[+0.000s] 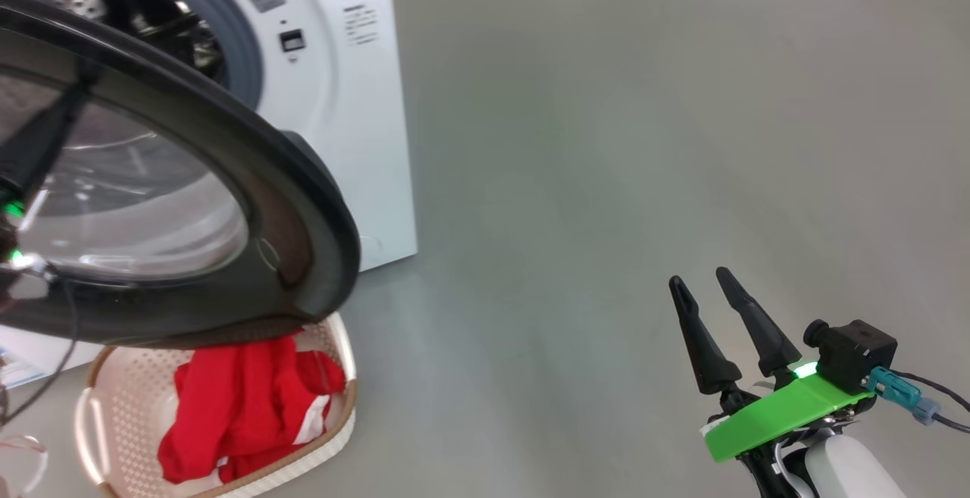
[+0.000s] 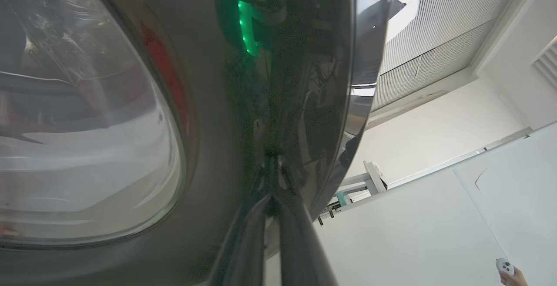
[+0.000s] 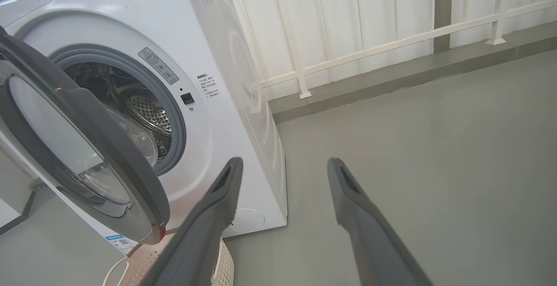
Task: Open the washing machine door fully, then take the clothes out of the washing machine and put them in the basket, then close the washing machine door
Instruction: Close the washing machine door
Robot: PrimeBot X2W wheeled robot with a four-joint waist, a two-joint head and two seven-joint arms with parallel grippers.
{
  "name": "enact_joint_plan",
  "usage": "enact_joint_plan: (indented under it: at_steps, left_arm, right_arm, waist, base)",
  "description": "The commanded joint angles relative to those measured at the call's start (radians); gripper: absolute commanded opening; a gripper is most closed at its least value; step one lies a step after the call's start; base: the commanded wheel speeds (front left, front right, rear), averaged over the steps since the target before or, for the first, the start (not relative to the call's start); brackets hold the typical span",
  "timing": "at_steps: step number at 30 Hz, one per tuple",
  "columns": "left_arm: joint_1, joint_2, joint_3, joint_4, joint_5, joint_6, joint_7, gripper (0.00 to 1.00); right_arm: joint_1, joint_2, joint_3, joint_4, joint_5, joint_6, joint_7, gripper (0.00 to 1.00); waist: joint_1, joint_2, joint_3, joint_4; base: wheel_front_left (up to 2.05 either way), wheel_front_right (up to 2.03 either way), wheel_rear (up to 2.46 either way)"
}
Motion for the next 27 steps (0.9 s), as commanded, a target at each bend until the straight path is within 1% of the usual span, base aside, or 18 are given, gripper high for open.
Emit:
enact_joint_plan:
  at_steps: [1, 6, 12, 17, 27]
  left_arm:
    - [-0.055, 0.040, 0.043, -0.017, -0.008, -0.003, -0.007, 0.00]
    - [-0.081, 0.054, 0.080, 0.018, -0.014, -0.001, -0.030, 0.00]
    - [-0.109, 0.062, 0.091, 0.063, -0.008, -0.018, -0.049, 0.00]
    - [-0.118, 0.058, 0.082, 0.086, -0.005, -0.033, -0.050, 0.00]
    - [-0.115, 0.042, 0.053, 0.085, -0.002, -0.050, -0.036, 0.00]
  right_arm:
    - [-0.003, 0.001, 0.017, -0.029, -0.005, 0.002, -0.005, 1.00]
    - [0.000, 0.003, 0.011, -0.032, -0.006, 0.002, -0.005, 1.00]
    - [-0.002, 0.004, 0.006, -0.034, -0.007, 0.002, -0.005, 1.00]
    - [-0.002, 0.007, -0.001, -0.034, -0.013, 0.002, -0.005, 1.00]
    - [-0.003, 0.007, -0.001, -0.033, -0.014, 0.002, -0.005, 1.00]
  waist:
    - [0.0000, 0.0000, 0.011, -0.026]
    - [0.0000, 0.0000, 0.024, -0.055]
    - [0.0000, 0.0000, 0.031, -0.064]
    - [0.0000, 0.0000, 0.029, -0.052]
    - [0.0000, 0.0000, 0.024, 0.000]
  base:
    - [0.00, 0.00, 0.00]
    - [0.00, 0.00, 0.00]
    - [0.00, 0.00, 0.00]
    - [0.00, 0.00, 0.00]
    - [0.00, 0.00, 0.00]
